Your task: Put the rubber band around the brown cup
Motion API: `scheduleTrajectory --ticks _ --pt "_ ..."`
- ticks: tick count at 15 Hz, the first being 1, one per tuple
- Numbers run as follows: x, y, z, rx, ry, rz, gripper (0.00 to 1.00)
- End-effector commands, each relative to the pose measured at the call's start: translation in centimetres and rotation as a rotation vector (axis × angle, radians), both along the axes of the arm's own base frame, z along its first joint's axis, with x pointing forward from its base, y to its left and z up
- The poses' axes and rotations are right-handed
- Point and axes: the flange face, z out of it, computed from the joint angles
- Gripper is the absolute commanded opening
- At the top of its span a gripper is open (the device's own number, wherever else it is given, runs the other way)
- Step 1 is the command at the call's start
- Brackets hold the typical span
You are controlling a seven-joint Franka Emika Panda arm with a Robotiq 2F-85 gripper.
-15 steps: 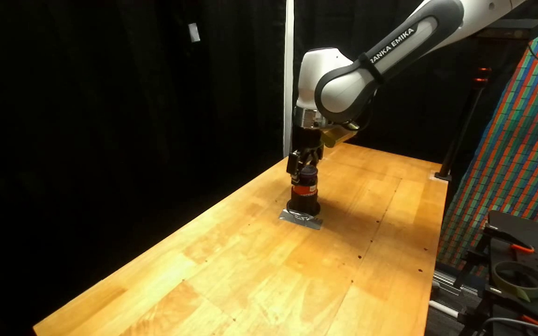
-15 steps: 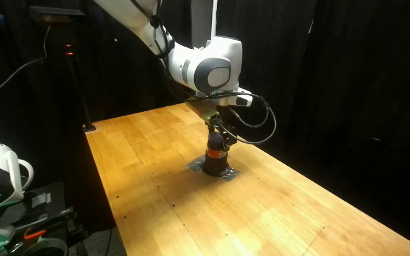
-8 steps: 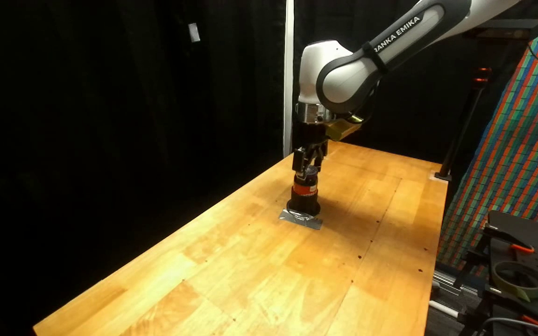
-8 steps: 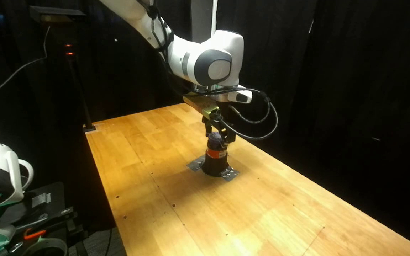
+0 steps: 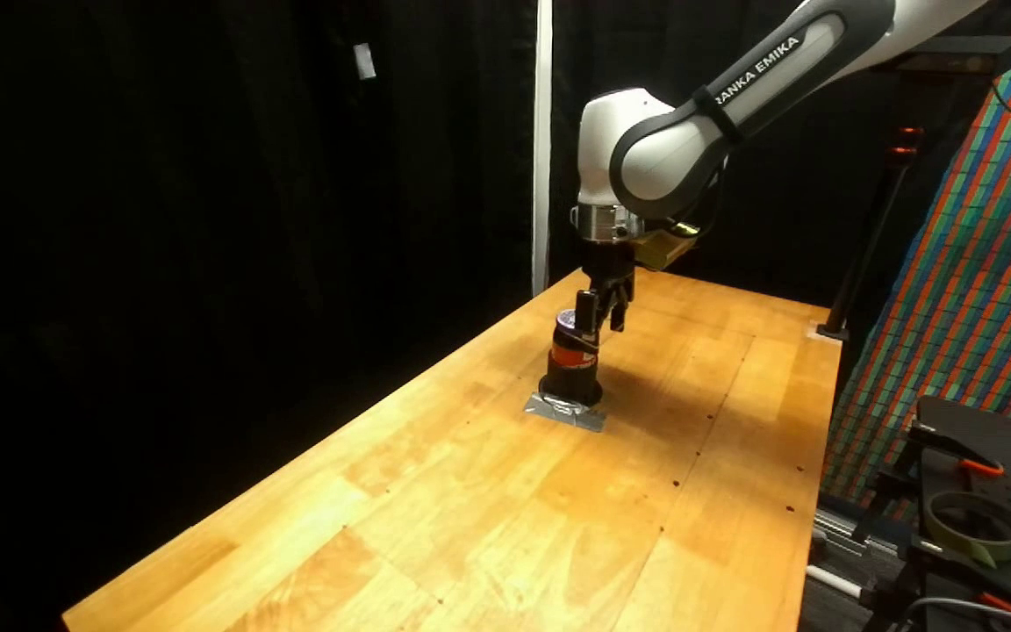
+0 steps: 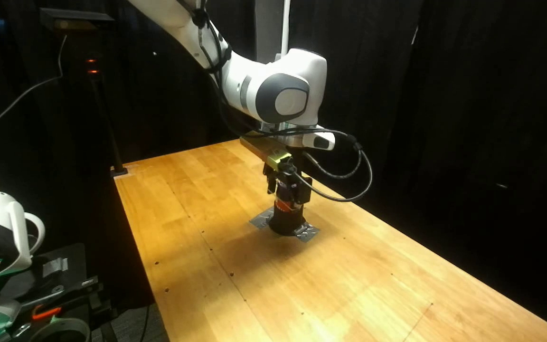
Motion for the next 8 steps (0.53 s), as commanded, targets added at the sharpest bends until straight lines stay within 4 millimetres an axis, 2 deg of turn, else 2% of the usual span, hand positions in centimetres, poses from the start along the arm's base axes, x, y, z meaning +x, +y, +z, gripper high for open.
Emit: scheduleTrajectory --ticks 1,8 --pt "-2.2 -1.0 0.6 0.009 -0.025 0.008 0.75" --pt "-6.9 -3.1 1.2 0.065 -0.212 -0.023 0.18"
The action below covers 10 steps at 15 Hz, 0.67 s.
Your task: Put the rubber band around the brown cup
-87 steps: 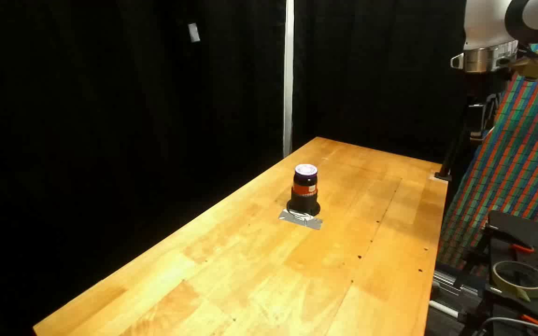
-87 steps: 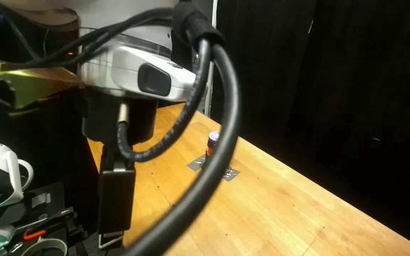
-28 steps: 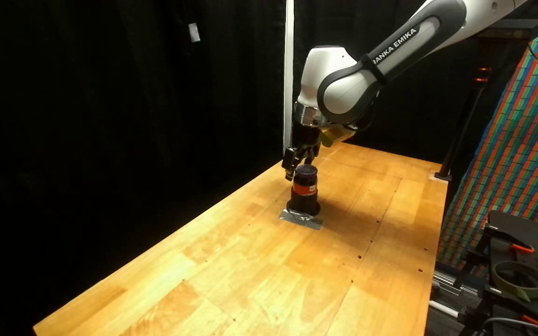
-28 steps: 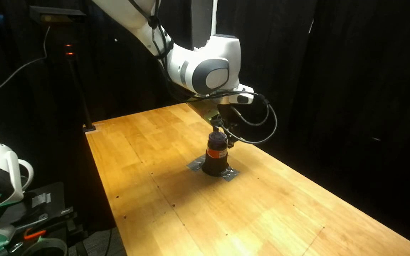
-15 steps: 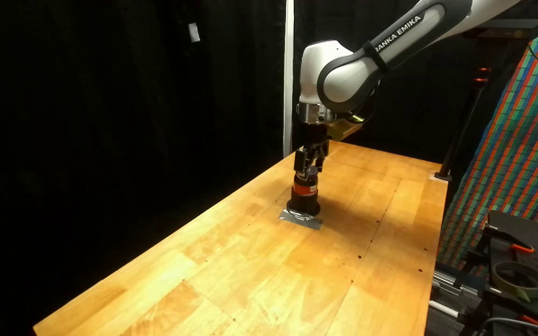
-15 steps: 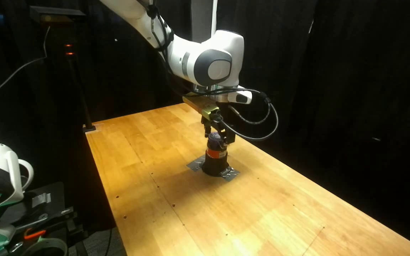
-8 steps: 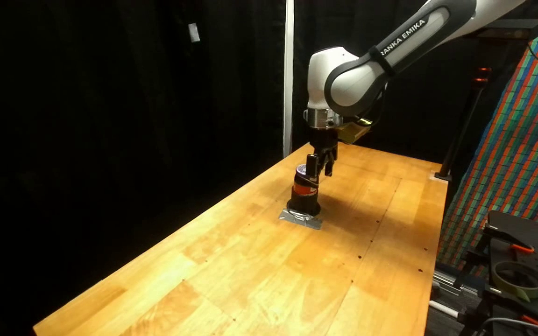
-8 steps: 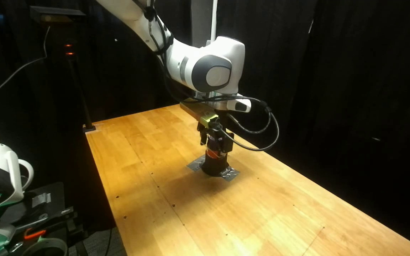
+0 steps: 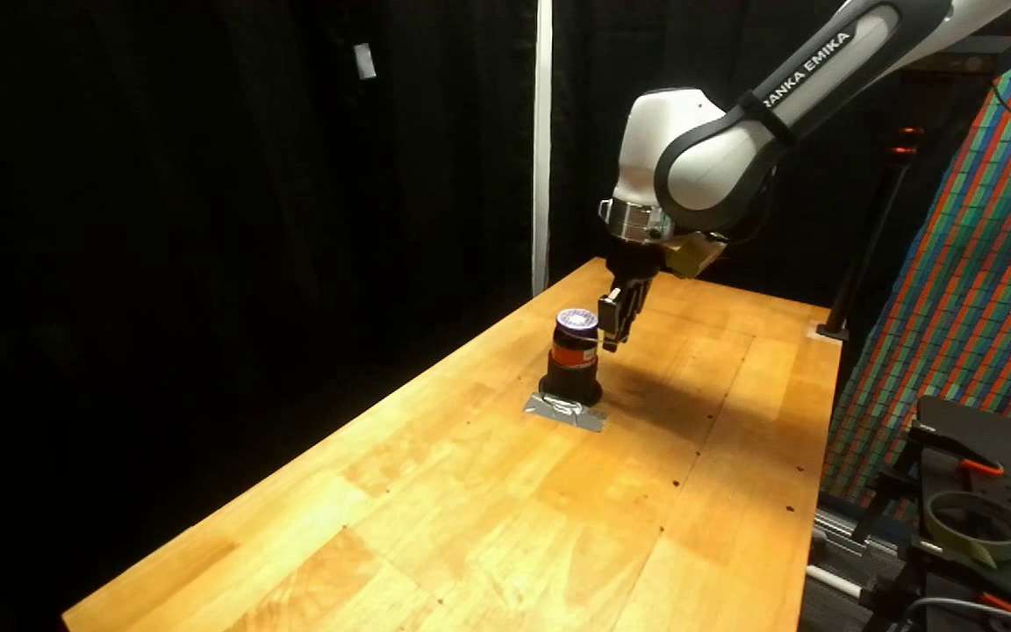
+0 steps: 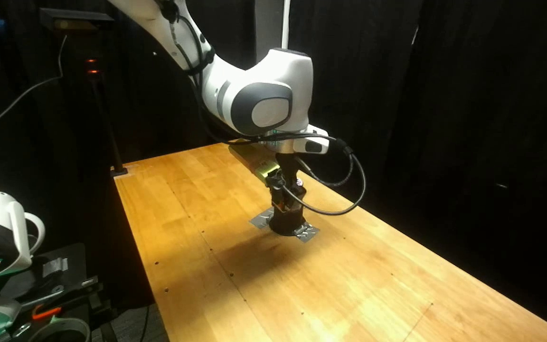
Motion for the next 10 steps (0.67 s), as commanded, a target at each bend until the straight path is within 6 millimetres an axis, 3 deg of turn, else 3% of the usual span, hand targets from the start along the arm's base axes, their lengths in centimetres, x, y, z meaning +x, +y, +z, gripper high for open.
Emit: scheduleTrajectory --ticks 1,5,6,10 --pt "-4.1 -1.7 0.7 0.049 -0.109 -0.026 0.12" --pt "-6.4 -2.4 0.4 0.124 -0.266 -0.096 0.03" --pt "-6.8 -2.3 0.4 0.141 -0.314 -0.118 0.08" --pt "-6.8 -0.9 1.4 0.212 -0.459 -0.170 0.10"
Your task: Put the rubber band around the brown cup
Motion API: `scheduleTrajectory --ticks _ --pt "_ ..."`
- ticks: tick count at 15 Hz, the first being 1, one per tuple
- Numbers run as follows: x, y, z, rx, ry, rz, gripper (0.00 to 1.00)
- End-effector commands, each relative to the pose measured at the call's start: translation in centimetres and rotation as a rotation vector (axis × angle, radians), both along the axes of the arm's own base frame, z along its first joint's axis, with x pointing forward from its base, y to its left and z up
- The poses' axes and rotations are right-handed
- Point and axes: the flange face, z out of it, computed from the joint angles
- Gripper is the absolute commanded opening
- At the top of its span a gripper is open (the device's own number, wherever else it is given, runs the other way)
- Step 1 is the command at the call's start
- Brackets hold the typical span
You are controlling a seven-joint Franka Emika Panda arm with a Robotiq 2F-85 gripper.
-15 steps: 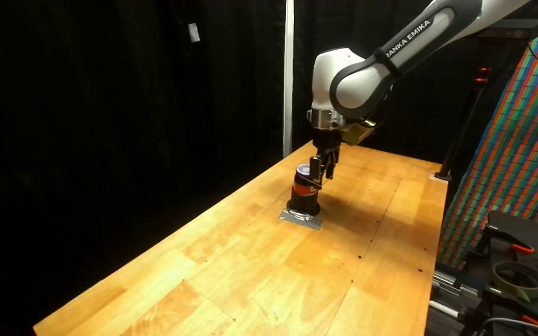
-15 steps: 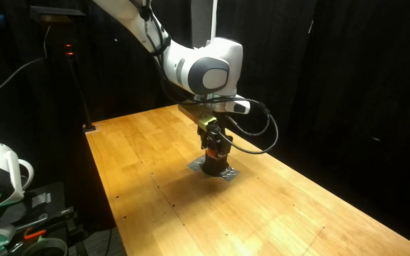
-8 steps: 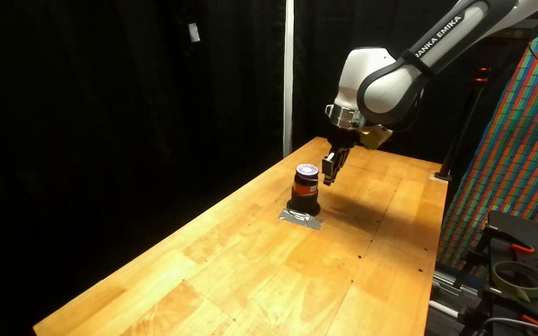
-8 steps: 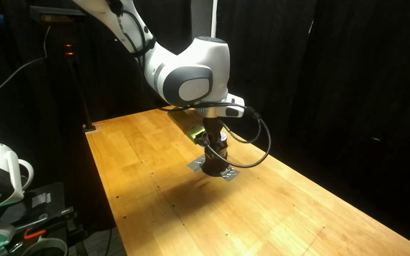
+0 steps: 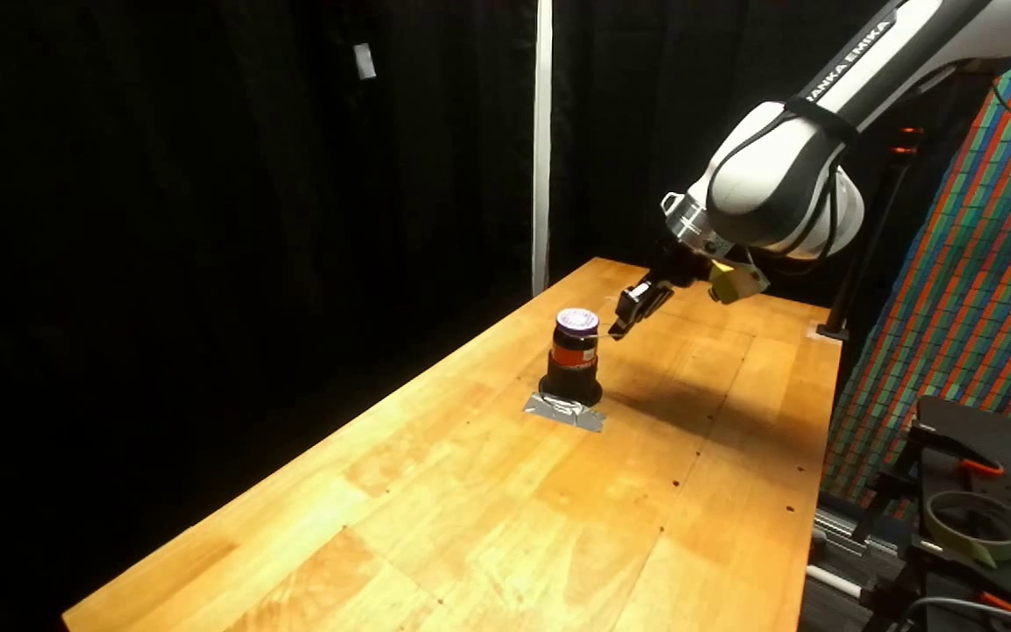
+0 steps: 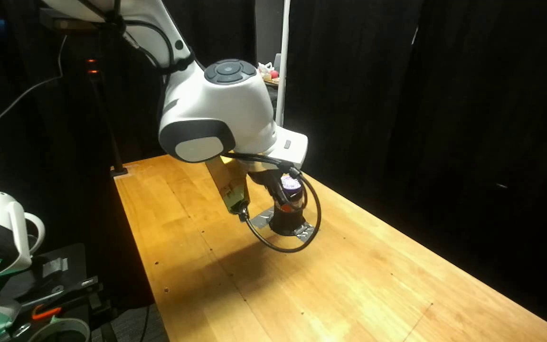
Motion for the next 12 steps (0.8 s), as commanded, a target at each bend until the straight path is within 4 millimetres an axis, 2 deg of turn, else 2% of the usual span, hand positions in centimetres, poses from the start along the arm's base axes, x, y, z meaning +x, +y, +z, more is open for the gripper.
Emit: scheduleTrajectory --ticks 1,4,7,8,9,10,12 --pt "0.0 0.9 1.9 0.037 -0.124 -0.028 0.09" --pt "0.5 1.4 3.0 0.066 -0.213 -0.033 0.09" --pt "-0.7 0.8 3.0 0.097 -0.282 -0.031 0.09" --pt "-1.3 0.4 2.5 0.099 -0.292 -0.026 0.16" --pt "-2.2 -0.1 1.8 0.107 -0.260 -0.028 0.34" --pt "-1.2 0.5 2.5 0.096 -0.246 -0.029 0.16" --pt "-2.0 -0.4 1.4 0.108 -0.224 -0.036 0.31"
